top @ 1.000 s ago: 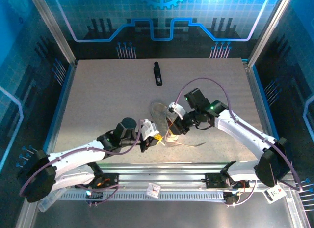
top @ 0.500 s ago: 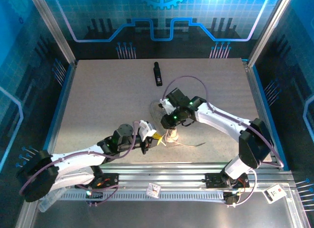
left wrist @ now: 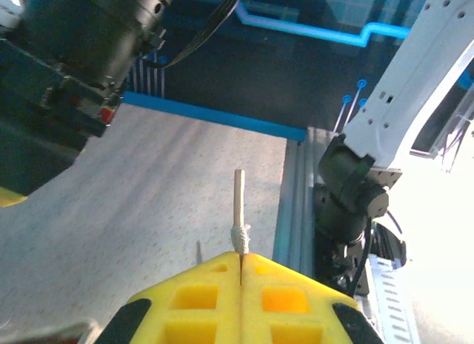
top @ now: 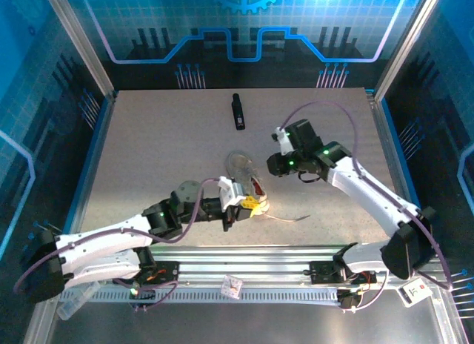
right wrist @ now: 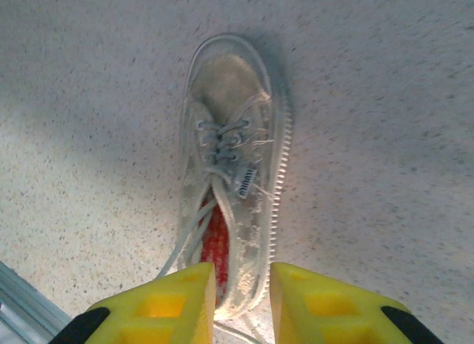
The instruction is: Tie the shoes
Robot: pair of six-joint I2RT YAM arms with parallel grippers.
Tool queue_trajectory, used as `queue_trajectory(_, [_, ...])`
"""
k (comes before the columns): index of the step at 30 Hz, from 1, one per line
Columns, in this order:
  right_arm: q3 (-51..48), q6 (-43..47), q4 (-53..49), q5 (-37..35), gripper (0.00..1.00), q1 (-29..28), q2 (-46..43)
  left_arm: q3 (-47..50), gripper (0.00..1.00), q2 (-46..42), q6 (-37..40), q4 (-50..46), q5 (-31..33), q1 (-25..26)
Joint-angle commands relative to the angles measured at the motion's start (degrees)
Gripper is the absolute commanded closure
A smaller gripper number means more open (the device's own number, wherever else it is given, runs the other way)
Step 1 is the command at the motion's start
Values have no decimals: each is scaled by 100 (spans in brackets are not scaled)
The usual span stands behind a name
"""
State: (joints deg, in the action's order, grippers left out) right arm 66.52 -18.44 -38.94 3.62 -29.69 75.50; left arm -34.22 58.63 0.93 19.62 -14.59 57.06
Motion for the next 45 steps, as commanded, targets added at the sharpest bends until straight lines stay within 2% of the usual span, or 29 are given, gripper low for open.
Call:
queue_trajectory(1, [-164, 95, -231, 123, 75, 188, -172, -443, 100, 373, 232, 35, -70, 196])
queue_trajectory(4, [-281, 85, -148, 252, 77, 222, -198, -577, 100, 501, 198, 166, -52, 236])
queue_trajectory(8, [-436, -45, 32, 563, 79, 191, -90, -264, 100, 95, 254, 84, 419, 236])
queue_trajectory(12, [-461, -23, 164, 578, 80, -70, 53, 67, 100, -440, 260, -338, 745, 227])
queue_trajectory(15, [-333, 168, 272, 731, 80, -325, 240, 148, 100, -522, 119, -315, 661, 227])
queue_trajectory(24, [481, 855, 166, 2172, 77, -616, 1295, -395, 100, 815, 92, 629, 76, 564])
queue_trajectory(30, [505, 1376, -208, 3086, 75, -602, 1619, -560, 100, 1533, 57, 1210, -53, 707])
queue_trajectory(34, [432, 1711, -630, 3664, 75, -629, 1755, -534, 100, 1649, 65, 1334, -42, 719])
queue_trajectory(36, [427, 1908, -982, 3690, 74, -672, 1848, -516, 100, 1614, 72, 1325, -18, 723])
queue_trajectory(39, [424, 2108, -1407, 3348, 72, -695, 1925, -449, 100, 1549, 68, 1265, 0, 727])
queue_trajectory(45, [190, 2089, -1538, 2458, 69, -694, 1623, -17, 100, 1328, -156, 1297, 183, 778])
